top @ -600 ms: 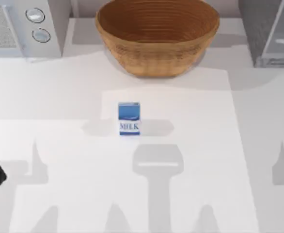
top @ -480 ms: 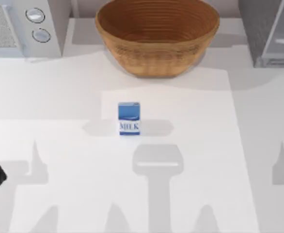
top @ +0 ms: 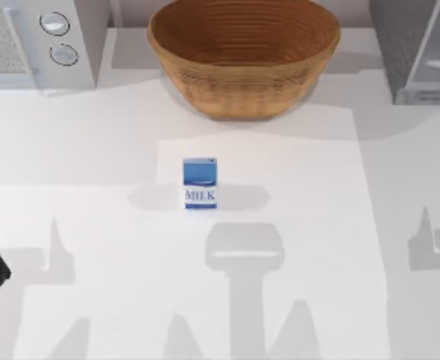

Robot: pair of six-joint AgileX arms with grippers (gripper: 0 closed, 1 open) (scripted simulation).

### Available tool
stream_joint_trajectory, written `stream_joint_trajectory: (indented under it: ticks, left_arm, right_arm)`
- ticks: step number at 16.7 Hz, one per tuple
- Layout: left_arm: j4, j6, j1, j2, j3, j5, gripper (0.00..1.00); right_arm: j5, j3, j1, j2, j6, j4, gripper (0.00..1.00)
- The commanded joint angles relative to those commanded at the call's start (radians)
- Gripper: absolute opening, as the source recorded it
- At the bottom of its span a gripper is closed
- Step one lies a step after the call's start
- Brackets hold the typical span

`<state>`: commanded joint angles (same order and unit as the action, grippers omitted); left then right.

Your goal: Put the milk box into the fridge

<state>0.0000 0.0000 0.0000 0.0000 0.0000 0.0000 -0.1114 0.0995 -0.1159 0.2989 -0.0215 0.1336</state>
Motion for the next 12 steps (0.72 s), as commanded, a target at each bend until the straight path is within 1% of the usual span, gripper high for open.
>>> stream_joint_trajectory:
  ticks: [5, 12]
  left_arm:
    - [0.000, 0.000, 0.000, 0.000, 0.000, 0.000, 1.00]
    - [0.000, 0.000, 0.000, 0.000, 0.000, 0.000, 1.00]
  right_arm:
    - [-0.154, 0.168, -0.155, 0.377, 0.005, 0.208, 1.00]
    - [-0.431, 0.469, -0.425, 1.028, 0.012, 0.573, 1.00]
